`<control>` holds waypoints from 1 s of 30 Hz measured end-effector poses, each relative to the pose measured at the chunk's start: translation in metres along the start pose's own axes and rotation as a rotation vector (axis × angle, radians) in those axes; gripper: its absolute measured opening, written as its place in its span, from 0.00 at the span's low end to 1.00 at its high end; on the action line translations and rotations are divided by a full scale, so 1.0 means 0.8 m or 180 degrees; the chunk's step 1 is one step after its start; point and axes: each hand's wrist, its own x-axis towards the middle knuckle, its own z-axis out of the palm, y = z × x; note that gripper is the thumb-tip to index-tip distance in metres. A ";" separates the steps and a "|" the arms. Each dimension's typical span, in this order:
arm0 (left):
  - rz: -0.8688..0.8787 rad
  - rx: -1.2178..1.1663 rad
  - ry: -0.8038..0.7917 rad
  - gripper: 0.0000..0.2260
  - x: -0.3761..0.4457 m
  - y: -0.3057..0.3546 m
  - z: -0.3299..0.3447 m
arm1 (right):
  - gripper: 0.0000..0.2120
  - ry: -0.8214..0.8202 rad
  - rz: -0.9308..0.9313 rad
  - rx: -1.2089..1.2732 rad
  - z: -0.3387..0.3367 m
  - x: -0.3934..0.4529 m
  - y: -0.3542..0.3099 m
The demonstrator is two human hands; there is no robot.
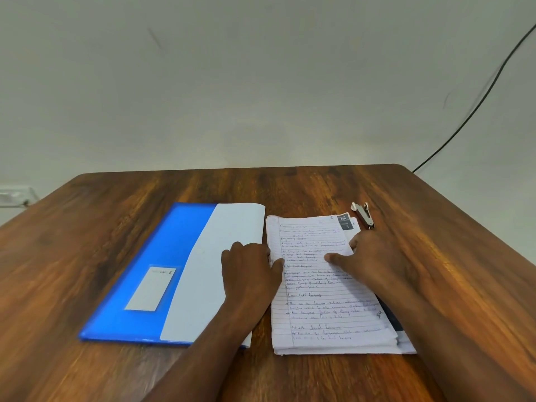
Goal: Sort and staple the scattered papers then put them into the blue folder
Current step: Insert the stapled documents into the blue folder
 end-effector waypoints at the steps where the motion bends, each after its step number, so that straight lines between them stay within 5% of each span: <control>1: 0.0007 -0.0020 0.0017 0.15 0.000 0.000 0.000 | 0.21 -0.0078 0.0021 0.0065 0.000 0.001 -0.001; 19: 0.0069 -0.0403 0.0105 0.12 -0.003 0.006 0.000 | 0.12 -0.0481 0.0227 0.0898 -0.012 0.011 0.003; 24: -0.0024 -0.0633 0.0037 0.11 -0.004 0.006 -0.001 | 0.22 -0.0467 0.0176 0.0893 -0.019 0.030 -0.008; 30: -0.0292 -0.1101 -0.0060 0.10 -0.004 0.005 -0.001 | 0.35 -0.0072 -0.0794 0.0208 0.004 0.078 -0.043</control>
